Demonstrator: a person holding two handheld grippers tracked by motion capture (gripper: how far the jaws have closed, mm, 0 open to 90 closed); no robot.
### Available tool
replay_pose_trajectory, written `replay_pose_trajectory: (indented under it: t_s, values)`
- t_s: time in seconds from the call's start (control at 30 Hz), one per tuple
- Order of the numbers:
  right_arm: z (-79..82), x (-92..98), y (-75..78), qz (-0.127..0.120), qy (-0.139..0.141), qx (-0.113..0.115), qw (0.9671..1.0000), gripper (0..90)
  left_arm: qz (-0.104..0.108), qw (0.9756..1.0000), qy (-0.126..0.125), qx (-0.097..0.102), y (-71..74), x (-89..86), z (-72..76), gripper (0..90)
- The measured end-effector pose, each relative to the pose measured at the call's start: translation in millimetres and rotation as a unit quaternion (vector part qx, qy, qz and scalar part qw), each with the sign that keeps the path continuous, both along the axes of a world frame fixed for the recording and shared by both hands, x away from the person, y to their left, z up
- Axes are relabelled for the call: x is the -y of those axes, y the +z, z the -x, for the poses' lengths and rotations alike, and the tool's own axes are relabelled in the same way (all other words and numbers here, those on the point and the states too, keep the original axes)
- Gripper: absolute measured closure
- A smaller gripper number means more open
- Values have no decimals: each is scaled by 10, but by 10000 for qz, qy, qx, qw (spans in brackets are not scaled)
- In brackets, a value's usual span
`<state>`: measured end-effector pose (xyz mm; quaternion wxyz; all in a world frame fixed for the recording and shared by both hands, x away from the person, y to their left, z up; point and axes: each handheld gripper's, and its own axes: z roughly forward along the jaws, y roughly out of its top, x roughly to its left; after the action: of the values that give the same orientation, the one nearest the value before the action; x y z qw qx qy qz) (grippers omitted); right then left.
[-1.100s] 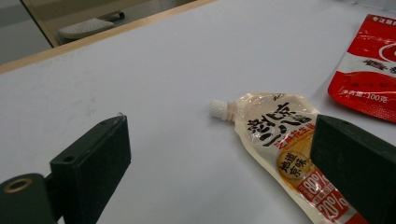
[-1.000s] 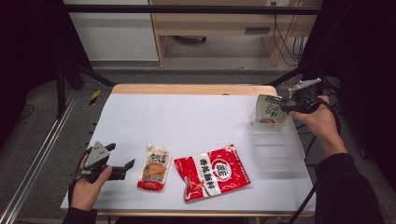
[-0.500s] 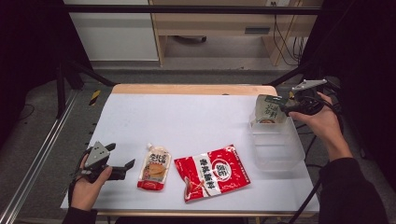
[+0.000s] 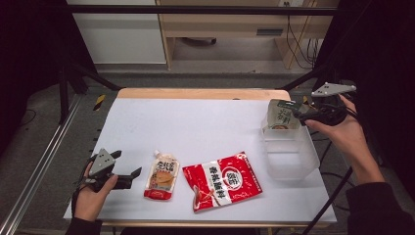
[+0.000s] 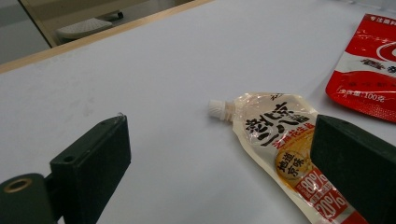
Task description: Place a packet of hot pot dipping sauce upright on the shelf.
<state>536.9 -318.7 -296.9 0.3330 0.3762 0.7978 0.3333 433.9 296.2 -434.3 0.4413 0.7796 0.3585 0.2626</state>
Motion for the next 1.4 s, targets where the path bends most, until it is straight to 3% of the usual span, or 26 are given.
replay_pose_trajectory:
  t_s: [0.3,0.43,0.47,0.5,0.53,0.73,1.4]
  values:
    - [354,-495,129,-156,579,363,9975,140,-50,9999,-82,-59,-2,28,7,51]
    - [454,-712,132,-287,769,408,9958,145,-53,9999,-92,-71,-2,30,8,51]
    - [509,-854,123,-297,899,421,9946,148,-56,9999,-93,-72,0,29,10,51]
    - [509,-854,123,-297,899,421,9946,148,-56,9999,-93,-72,0,29,10,51]
    - [554,-988,104,-319,1044,387,9933,152,-64,9999,-95,-76,1,27,11,51]
    - [631,-1288,30,-248,1322,299,9905,160,-62,9999,-92,-77,5,24,12,51]
    - [767,-1837,-165,-308,1896,-15,9814,229,-126,9998,-144,-108,9,38,21,51]
